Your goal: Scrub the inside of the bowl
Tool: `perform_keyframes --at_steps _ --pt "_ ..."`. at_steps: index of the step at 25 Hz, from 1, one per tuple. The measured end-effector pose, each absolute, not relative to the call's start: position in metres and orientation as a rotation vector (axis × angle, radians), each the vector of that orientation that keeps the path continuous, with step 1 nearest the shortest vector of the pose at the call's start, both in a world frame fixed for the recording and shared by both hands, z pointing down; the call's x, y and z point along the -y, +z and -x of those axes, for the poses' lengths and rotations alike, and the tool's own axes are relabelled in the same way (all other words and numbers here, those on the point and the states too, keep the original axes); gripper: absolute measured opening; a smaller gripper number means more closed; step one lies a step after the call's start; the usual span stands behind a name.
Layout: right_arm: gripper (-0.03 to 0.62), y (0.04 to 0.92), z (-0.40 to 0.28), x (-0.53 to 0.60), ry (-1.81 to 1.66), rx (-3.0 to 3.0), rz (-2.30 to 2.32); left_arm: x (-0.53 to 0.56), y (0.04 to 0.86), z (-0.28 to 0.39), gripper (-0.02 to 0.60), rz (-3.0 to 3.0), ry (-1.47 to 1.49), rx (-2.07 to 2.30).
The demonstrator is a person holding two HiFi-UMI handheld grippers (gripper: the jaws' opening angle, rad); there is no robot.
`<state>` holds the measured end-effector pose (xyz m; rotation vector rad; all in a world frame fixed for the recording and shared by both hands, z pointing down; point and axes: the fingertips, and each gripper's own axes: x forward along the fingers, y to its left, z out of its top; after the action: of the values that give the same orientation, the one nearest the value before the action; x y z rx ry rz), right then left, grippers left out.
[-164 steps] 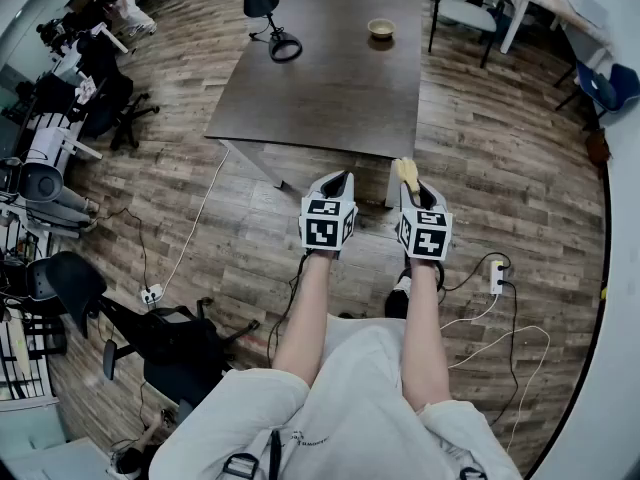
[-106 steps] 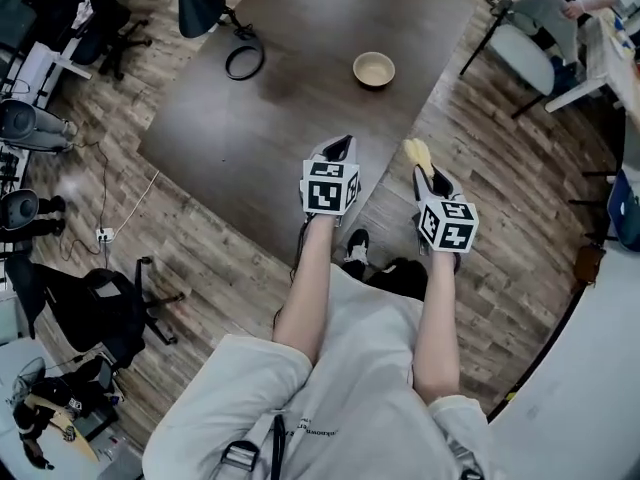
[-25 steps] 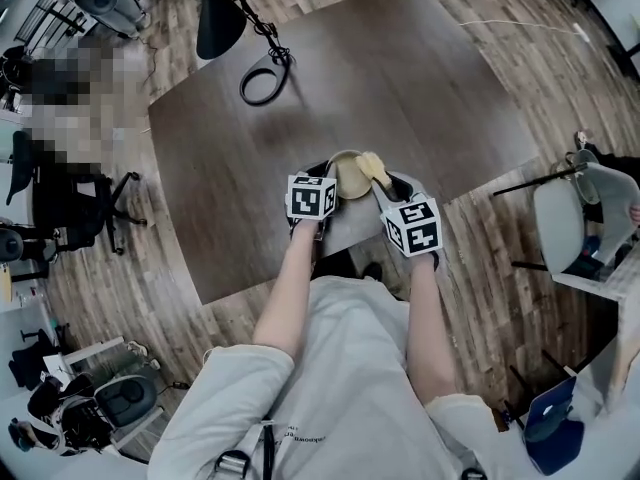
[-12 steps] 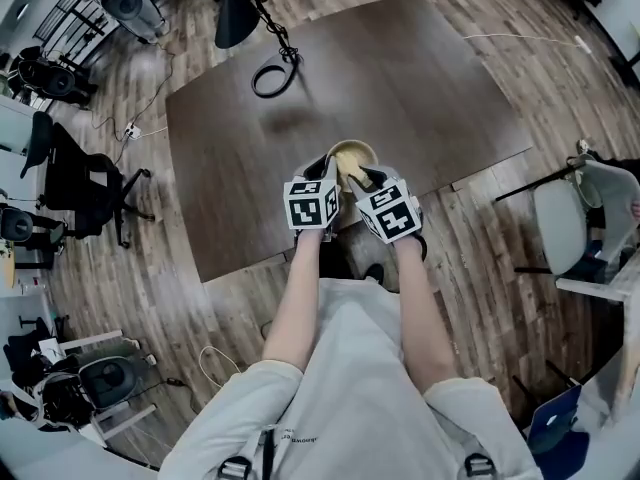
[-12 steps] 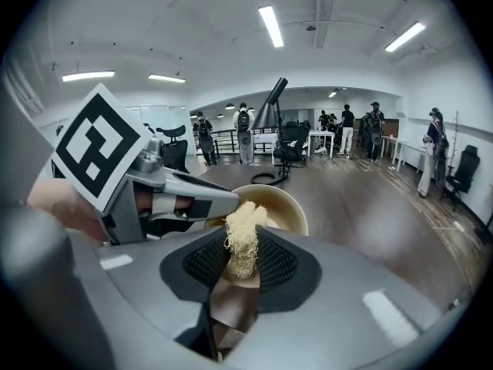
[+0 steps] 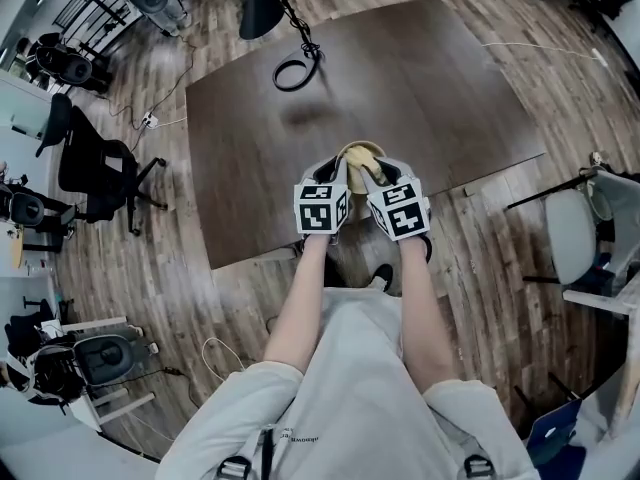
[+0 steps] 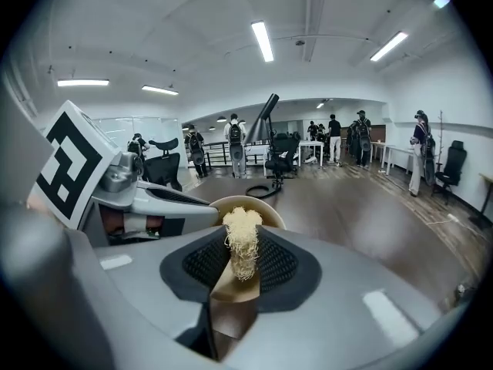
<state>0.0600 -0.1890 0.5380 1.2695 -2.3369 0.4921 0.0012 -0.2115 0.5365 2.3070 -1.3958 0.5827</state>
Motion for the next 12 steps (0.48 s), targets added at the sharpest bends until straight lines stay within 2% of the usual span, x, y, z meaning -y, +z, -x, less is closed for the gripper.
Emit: perform_keyframes --at_steps 12 --pt "0.118 0.533 -0.067 0.200 0.464 2.265 -1.334 0.217 0.531 0.002 0.018 -2.387 0.672 1.365"
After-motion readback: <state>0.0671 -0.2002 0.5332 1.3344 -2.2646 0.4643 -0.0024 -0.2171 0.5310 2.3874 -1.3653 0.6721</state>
